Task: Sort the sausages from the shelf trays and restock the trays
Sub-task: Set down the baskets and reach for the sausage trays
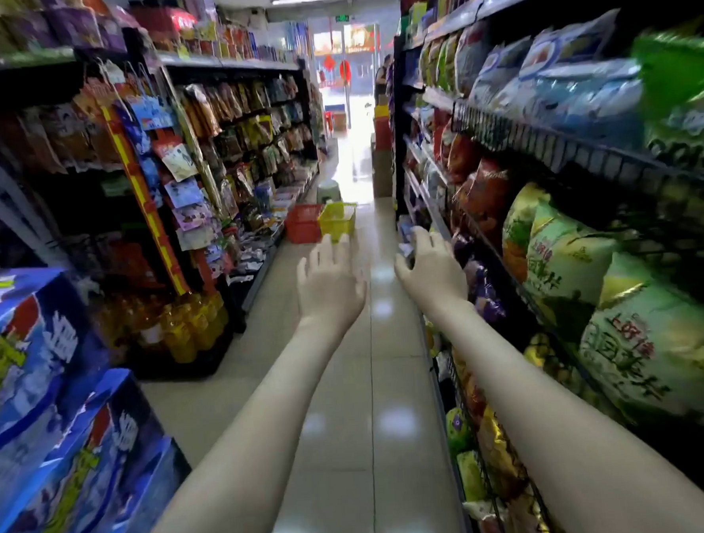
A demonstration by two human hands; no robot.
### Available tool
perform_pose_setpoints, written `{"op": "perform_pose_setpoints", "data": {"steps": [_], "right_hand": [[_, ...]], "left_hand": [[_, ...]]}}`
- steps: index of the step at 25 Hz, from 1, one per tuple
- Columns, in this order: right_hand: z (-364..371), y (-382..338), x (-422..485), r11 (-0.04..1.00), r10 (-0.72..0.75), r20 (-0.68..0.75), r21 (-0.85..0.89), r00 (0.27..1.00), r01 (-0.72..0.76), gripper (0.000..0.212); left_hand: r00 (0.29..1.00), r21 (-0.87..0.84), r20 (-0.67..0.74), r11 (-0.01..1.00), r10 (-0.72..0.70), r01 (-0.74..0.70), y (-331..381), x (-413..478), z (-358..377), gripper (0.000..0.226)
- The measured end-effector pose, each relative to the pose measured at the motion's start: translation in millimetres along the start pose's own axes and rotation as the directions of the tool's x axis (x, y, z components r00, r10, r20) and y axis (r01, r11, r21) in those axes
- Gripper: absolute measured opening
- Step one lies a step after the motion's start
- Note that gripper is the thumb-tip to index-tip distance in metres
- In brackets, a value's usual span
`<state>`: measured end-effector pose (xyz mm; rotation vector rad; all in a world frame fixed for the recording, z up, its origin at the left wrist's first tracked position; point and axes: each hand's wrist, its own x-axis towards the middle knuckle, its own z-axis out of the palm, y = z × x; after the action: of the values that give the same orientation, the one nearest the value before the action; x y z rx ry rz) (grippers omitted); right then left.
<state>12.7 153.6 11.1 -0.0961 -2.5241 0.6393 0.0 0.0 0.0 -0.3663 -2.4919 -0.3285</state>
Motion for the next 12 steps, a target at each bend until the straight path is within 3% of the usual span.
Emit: {"op": "perform_pose_setpoints", "data": {"steps": [1, 5, 12], "right_hand": [[17, 4, 4, 0.999, 0.043, 0.038, 0.006, 0.998, -0.043, 0.051], [97, 26, 43, 0.997, 0.063, 0.138, -0.055, 0.988, -0.056, 0.056], [265, 33, 218, 0.998, 0.052, 0.254, -0.046, 0.966, -0.041, 0.056]], "left_hand": [[0.996, 0.004, 0.078, 0.999, -0.042, 0.042, -6, 1, 13, 0.060], [0.987, 0.034, 0.139, 0.997, -0.077, 0.073, -45, 29, 80, 0.064], [0.952, 0.006, 0.282, 0.992, -0.122, 0.125, -143, 175, 220, 0.064]]}}
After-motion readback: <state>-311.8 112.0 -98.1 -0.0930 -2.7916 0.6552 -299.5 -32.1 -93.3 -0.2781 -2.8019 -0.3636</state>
